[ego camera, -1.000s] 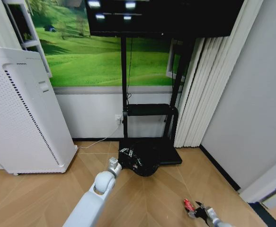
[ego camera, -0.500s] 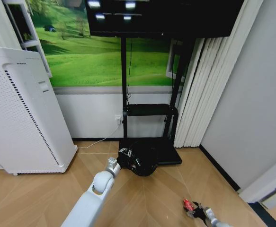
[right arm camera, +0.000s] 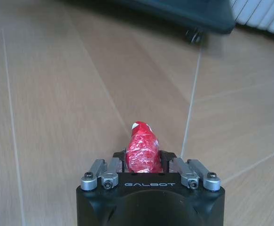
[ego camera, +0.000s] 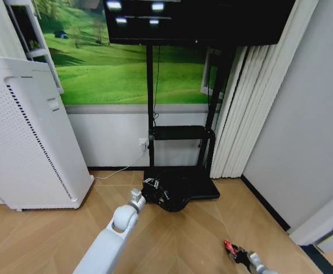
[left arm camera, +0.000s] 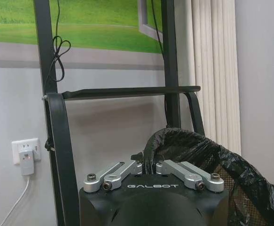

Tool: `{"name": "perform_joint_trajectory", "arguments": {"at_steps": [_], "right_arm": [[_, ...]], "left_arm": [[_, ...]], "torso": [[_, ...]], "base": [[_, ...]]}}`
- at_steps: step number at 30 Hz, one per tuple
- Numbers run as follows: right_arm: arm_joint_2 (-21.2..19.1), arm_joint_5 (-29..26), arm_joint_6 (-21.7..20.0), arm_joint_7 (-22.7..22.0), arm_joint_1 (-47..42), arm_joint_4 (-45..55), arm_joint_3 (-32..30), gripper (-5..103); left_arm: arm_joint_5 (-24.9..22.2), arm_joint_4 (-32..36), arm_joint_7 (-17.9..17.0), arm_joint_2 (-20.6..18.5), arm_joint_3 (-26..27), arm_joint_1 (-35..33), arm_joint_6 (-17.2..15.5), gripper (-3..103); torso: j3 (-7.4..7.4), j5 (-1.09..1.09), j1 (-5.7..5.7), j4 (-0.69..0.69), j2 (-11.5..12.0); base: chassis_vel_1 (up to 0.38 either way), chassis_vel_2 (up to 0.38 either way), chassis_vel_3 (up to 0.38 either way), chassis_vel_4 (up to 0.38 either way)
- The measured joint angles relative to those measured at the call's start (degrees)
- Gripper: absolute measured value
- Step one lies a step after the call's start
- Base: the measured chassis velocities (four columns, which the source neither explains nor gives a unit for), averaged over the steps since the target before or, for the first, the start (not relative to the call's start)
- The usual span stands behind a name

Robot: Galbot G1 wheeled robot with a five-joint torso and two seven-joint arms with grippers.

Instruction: Pick up the trash bin and place the garbage on the floor into it.

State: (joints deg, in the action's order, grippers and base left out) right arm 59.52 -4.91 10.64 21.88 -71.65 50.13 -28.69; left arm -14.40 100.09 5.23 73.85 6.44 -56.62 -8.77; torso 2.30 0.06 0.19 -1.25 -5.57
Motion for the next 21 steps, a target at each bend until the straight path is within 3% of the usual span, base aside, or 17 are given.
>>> {"name": "perform_joint_trajectory", "arguments": {"at_steps": [2, 7, 10, 12, 16, 21], "right_arm": [[-0.1, -2.5, -0.1, -1.8, -1.9, 6.1, -1.6, 35], [-0.8, -5.8, -1.0, -3.5, -3.9, 14.3, -3.2, 35], [-2.0, -8.6, -1.9, -5.2, -6.1, 24.2, -4.8, 35], [-2.0, -8.7, -2.0, -5.3, -6.3, 24.8, -4.9, 35], [-2.2, -11.1, -5.2, -7.8, -9.5, 39.1, -7.3, 35], [-1.5, -12.1, -7.9, -9.0, -10.8, 48.5, -8.5, 34]], "left_arm": [[-0.1, -0.3, 0.0, 0.0, 0.1, 0.0, 0.1, 7], [-0.2, -0.7, 0.1, 0.0, 0.1, 0.3, 0.1, 7], [-0.6, -1.1, 0.2, -0.1, 0.0, 0.7, 0.1, 7], [-0.6, -1.1, 0.2, -0.1, 0.0, 0.7, 0.1, 7], [-0.6, -2.1, 0.5, -0.1, 0.1, 0.9, 0.2, 7], [-0.8, -2.5, 0.7, -0.2, 0.1, 1.2, 0.3, 7]], "torso": [[0.00, -0.04, 0.00, 0.04, 0.0], [-0.01, -0.04, 0.00, 0.05, 0.0], [-0.01, -0.06, 0.00, 0.05, 0.0], [-0.01, -0.05, 0.00, 0.05, 0.0], [-0.02, -0.04, 0.00, 0.05, 0.0], [-0.01, -0.04, 0.00, 0.05, 0.0]], "base": [[0.000, 0.000, 0.000, 0.000], [0.000, 0.000, 0.000, 0.000], [0.000, 0.000, 0.000, 0.000], [0.000, 0.000, 0.000, 0.000], [0.000, 0.000, 0.000, 0.000], [0.000, 0.000, 0.000, 0.000]]}}
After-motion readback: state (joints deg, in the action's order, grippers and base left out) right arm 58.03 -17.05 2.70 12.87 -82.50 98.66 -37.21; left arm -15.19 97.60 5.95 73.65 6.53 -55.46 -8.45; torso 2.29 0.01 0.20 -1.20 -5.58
